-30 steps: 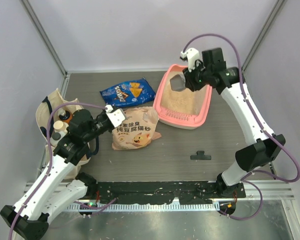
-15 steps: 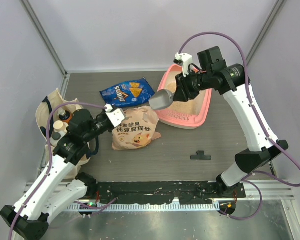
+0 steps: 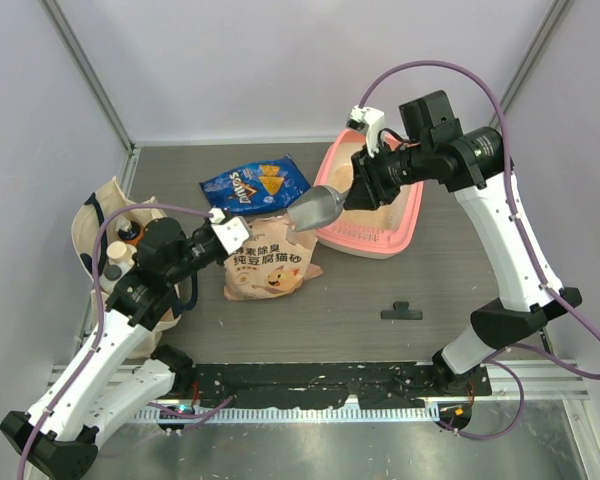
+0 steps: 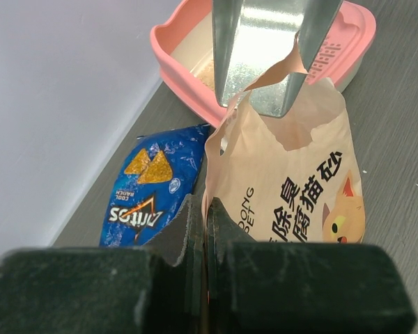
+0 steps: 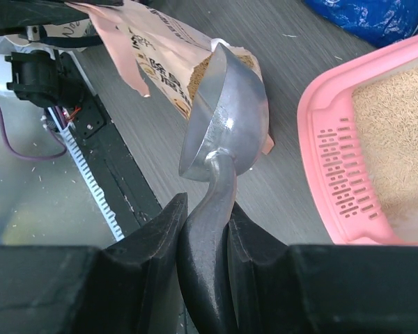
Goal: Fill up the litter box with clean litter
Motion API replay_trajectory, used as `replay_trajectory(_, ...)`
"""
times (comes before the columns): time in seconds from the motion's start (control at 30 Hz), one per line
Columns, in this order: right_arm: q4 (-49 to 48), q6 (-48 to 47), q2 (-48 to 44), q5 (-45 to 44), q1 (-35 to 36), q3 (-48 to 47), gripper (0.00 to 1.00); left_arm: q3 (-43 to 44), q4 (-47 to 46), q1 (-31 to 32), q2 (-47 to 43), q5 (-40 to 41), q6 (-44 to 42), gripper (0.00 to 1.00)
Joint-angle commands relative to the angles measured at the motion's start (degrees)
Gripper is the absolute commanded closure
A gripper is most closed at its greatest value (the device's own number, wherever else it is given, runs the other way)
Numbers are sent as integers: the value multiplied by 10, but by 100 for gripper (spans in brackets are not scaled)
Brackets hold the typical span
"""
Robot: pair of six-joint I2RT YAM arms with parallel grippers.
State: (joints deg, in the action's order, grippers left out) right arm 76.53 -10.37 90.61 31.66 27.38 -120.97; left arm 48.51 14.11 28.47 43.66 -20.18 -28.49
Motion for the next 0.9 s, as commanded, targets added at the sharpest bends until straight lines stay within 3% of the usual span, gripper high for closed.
replay_trajectory(0.0, 6, -3, -20, 18, 8, -17, 98, 47, -87, -3, -12, -19, 7, 100)
replay_trajectory(0.27, -2, 5, -21, -82, 54, 66, 99, 46, -89, -2, -20, -17, 10, 100)
replay_trajectory(0.43, -10, 14, 32, -134, 80, 19, 99, 50, -83, -2, -24, -54, 14, 100)
replay_trajectory(0.63, 19, -3, 75, -107, 82, -117, 98, 56, -72, -3, -24, -60, 19, 100)
replay_trajectory(0.87, 18, -18, 42, -116, 85, -45, 99, 52, -81, -3, -22, -61, 23, 100)
